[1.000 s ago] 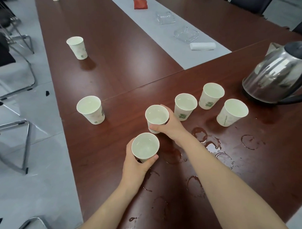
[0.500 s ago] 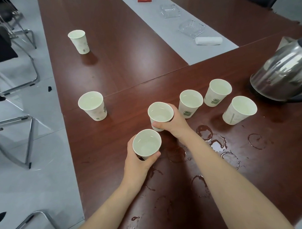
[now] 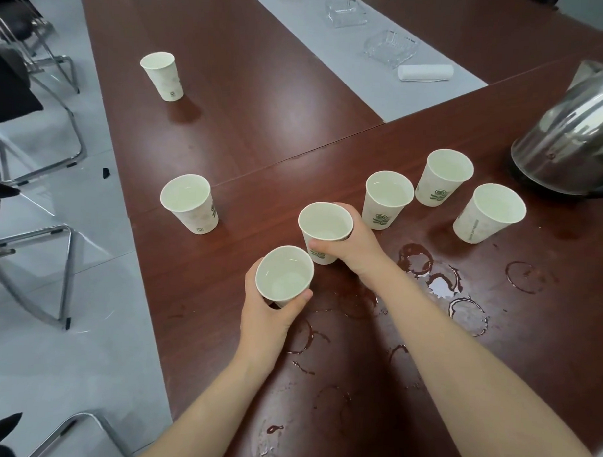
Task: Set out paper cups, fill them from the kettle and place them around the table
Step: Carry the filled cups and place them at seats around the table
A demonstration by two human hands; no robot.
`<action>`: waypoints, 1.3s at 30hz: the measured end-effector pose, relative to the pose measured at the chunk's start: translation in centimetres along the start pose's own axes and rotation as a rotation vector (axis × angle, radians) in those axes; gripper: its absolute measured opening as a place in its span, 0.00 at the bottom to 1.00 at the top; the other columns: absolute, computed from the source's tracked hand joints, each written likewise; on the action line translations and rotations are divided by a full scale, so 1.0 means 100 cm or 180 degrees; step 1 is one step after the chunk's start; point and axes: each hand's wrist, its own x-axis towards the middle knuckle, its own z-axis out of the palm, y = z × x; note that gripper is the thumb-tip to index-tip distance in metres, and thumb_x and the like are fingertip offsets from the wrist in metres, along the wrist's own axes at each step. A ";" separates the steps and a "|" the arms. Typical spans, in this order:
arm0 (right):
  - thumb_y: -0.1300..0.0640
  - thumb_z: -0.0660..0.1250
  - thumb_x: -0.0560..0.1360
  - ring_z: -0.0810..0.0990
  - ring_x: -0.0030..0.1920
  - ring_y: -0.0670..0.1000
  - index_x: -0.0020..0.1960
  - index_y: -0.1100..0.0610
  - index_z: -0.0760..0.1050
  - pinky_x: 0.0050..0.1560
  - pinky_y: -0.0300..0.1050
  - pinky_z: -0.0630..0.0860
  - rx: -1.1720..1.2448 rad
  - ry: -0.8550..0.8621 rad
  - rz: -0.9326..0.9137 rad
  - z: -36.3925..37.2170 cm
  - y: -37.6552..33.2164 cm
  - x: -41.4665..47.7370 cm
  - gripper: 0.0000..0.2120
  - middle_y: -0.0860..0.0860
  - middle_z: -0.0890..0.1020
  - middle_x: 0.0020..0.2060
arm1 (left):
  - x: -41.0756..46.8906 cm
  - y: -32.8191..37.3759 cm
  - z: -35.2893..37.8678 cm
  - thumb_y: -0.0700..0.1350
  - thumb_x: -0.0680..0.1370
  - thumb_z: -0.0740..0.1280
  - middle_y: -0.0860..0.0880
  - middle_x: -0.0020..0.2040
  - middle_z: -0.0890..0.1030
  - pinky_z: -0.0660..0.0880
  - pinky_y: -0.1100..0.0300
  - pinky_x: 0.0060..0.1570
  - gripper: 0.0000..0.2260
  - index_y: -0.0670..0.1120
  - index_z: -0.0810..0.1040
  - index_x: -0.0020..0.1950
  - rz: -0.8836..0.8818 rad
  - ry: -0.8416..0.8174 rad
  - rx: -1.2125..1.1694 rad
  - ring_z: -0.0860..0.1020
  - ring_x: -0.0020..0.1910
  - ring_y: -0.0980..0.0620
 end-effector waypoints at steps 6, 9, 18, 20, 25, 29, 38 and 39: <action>0.58 0.76 0.57 0.77 0.54 0.41 0.57 0.47 0.71 0.52 0.35 0.73 0.0302 0.0057 0.0002 0.002 -0.004 -0.015 0.30 0.44 0.79 0.53 | -0.003 0.004 -0.001 0.47 0.64 0.76 0.72 0.54 0.75 0.70 0.73 0.52 0.29 0.61 0.66 0.60 0.0063 -0.0028 -0.0079 0.73 0.56 0.70; 0.60 0.75 0.58 0.78 0.52 0.39 0.56 0.47 0.71 0.51 0.35 0.73 0.0413 0.0028 -0.0074 -0.002 -0.013 -0.026 0.29 0.43 0.79 0.52 | -0.004 0.012 -0.003 0.38 0.67 0.78 0.65 0.56 0.74 0.69 0.77 0.49 0.29 0.58 0.66 0.59 0.0167 -0.0034 -0.0176 0.73 0.54 0.72; 0.59 0.78 0.58 0.77 0.59 0.49 0.59 0.48 0.72 0.60 0.53 0.75 0.0550 0.0017 -0.0148 -0.005 -0.042 -0.068 0.31 0.48 0.79 0.55 | -0.010 0.047 -0.005 0.43 0.65 0.74 0.59 0.59 0.71 0.69 0.72 0.55 0.28 0.56 0.64 0.59 0.0542 -0.0359 -0.0339 0.72 0.57 0.70; 0.55 0.79 0.57 0.77 0.61 0.52 0.60 0.49 0.72 0.61 0.55 0.75 0.0598 0.0094 -0.0182 -0.006 -0.049 -0.079 0.33 0.50 0.79 0.56 | -0.013 0.055 -0.006 0.43 0.65 0.74 0.58 0.59 0.71 0.69 0.72 0.54 0.28 0.55 0.64 0.59 0.0619 -0.0487 -0.0370 0.72 0.56 0.70; 0.62 0.76 0.61 0.78 0.56 0.47 0.58 0.48 0.72 0.59 0.49 0.76 0.0625 0.0367 -0.0276 -0.013 -0.067 -0.112 0.28 0.47 0.80 0.53 | -0.032 0.081 -0.004 0.40 0.64 0.74 0.55 0.57 0.71 0.72 0.75 0.44 0.27 0.52 0.64 0.57 0.0723 -0.0918 -0.0571 0.73 0.51 0.72; 0.66 0.76 0.64 0.78 0.56 0.45 0.61 0.52 0.70 0.55 0.42 0.75 0.0651 0.0622 -0.0335 -0.023 -0.076 -0.149 0.29 0.47 0.80 0.54 | -0.049 0.096 0.001 0.43 0.63 0.75 0.55 0.59 0.72 0.71 0.74 0.49 0.30 0.54 0.64 0.59 0.0712 -0.1213 -0.0523 0.73 0.54 0.70; 0.64 0.77 0.61 0.80 0.52 0.42 0.56 0.47 0.73 0.55 0.51 0.77 0.0756 0.1082 -0.0318 -0.072 -0.085 -0.229 0.28 0.41 0.83 0.48 | -0.103 0.123 0.045 0.53 0.58 0.76 0.55 0.61 0.74 0.74 0.52 0.62 0.35 0.57 0.65 0.61 0.0471 -0.1745 -0.0568 0.74 0.61 0.58; 0.63 0.77 0.60 0.80 0.50 0.41 0.56 0.47 0.72 0.53 0.50 0.77 0.0768 0.1142 -0.0322 -0.083 -0.085 -0.242 0.28 0.40 0.83 0.47 | -0.113 0.127 0.056 0.53 0.57 0.77 0.54 0.61 0.74 0.74 0.46 0.62 0.35 0.58 0.65 0.61 0.0415 -0.1816 -0.0559 0.74 0.62 0.56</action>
